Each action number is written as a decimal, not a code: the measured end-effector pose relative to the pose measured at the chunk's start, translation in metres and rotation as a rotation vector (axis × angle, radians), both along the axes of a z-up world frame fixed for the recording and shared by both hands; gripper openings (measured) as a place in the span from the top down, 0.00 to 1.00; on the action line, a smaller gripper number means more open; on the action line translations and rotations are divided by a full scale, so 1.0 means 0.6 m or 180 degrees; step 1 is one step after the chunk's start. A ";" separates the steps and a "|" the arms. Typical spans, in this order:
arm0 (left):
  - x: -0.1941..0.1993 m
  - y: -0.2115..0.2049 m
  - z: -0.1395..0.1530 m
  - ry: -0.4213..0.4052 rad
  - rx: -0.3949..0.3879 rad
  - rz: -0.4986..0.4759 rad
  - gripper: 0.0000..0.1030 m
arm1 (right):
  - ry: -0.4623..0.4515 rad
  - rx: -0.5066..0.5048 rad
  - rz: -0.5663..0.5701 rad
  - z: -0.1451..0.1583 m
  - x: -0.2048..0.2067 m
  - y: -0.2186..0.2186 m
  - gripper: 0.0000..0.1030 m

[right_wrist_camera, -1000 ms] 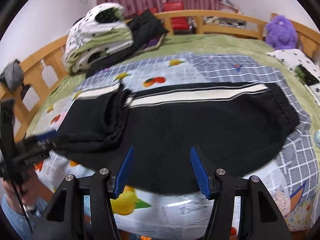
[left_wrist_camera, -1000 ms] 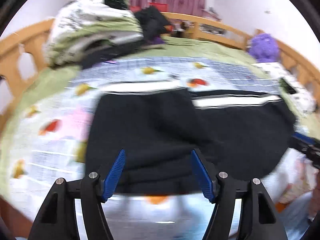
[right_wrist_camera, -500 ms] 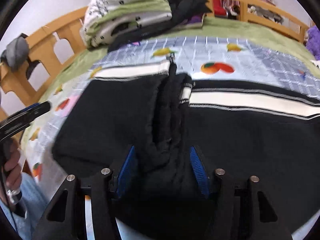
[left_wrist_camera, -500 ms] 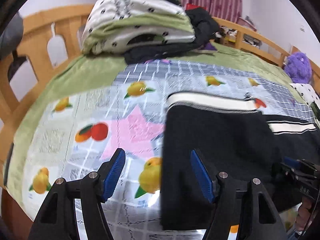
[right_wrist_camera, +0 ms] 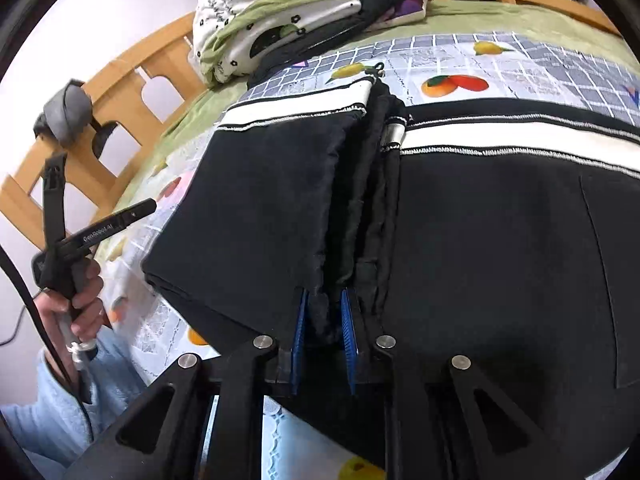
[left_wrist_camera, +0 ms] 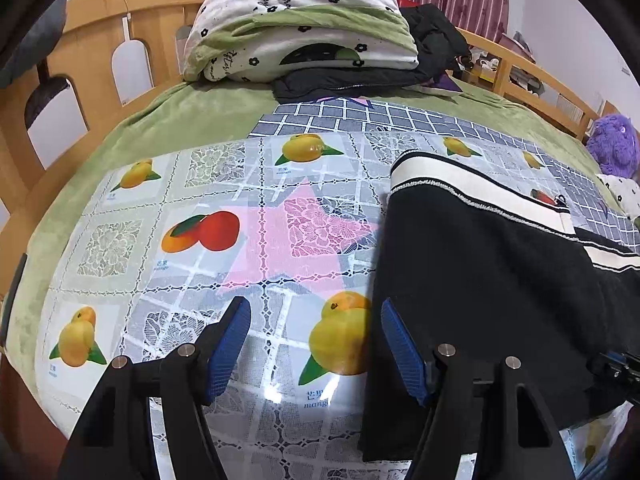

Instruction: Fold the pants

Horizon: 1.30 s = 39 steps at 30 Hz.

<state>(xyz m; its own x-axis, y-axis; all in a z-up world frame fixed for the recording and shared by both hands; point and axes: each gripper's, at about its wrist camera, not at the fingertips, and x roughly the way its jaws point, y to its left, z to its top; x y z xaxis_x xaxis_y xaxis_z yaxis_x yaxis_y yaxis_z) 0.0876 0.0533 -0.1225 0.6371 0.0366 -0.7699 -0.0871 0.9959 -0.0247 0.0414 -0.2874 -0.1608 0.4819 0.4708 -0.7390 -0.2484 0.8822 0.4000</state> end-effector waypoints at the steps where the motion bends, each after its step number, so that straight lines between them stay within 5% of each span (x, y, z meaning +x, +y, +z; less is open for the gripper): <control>1: -0.001 0.001 0.003 -0.0020 -0.0011 -0.0005 0.36 | -0.0035 0.0019 0.0000 0.006 0.000 -0.002 0.76; 3: -0.003 0.002 0.008 -0.0063 -0.0022 -0.0001 0.36 | -0.0167 0.0044 -0.0071 0.028 -0.002 -0.010 0.47; 5: -0.002 0.006 0.009 -0.0069 -0.0059 0.0023 0.36 | -0.0359 0.0076 -0.0276 0.040 0.005 -0.020 0.38; 11: 0.001 0.020 0.012 -0.0007 -0.0325 0.0083 0.36 | 0.0193 0.0090 -0.0415 -0.035 0.092 -0.002 0.42; 12: -0.001 0.020 0.015 -0.0020 -0.0357 0.0077 0.36 | 0.0095 0.0073 -0.0460 -0.034 0.091 0.000 0.74; 15: -0.005 0.015 0.021 -0.0063 -0.0411 0.0018 0.36 | -0.0003 0.0257 -0.0364 -0.012 0.082 -0.014 0.86; 19: -0.009 0.002 0.024 -0.0056 -0.0511 -0.0118 0.36 | -0.0232 0.0680 -0.0560 0.054 0.031 -0.096 0.87; 22: -0.014 -0.019 0.026 -0.0070 -0.0471 -0.0251 0.36 | -0.0232 0.0375 -0.0672 0.062 -0.009 -0.131 0.85; 27: -0.023 -0.064 0.027 -0.0054 -0.0309 -0.0458 0.36 | 0.0159 -0.0159 -0.0675 -0.015 -0.006 -0.119 0.67; 31: -0.048 -0.098 0.033 -0.0094 -0.0401 -0.0734 0.36 | 0.0013 -0.0080 -0.0706 0.007 -0.029 -0.134 0.67; 34: -0.053 -0.121 0.006 0.0040 -0.0387 -0.0795 0.36 | -0.0285 -0.0068 -0.0825 0.026 -0.054 -0.146 0.55; 37: -0.049 -0.144 -0.054 0.0378 -0.0268 -0.0738 0.35 | -0.0010 -0.0192 -0.0754 -0.016 -0.041 -0.133 0.55; 39: -0.053 -0.154 -0.067 0.0352 -0.0092 -0.0728 0.31 | -0.0129 -0.0356 -0.0722 -0.018 -0.047 -0.122 0.55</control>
<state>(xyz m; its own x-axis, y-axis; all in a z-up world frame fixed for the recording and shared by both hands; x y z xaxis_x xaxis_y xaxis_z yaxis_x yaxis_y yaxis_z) 0.0556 -0.0392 -0.1629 0.5382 -0.1217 -0.8340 0.1365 0.9890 -0.0562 0.0129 -0.3604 -0.1713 0.5960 0.2635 -0.7585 -0.0529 0.9554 0.2904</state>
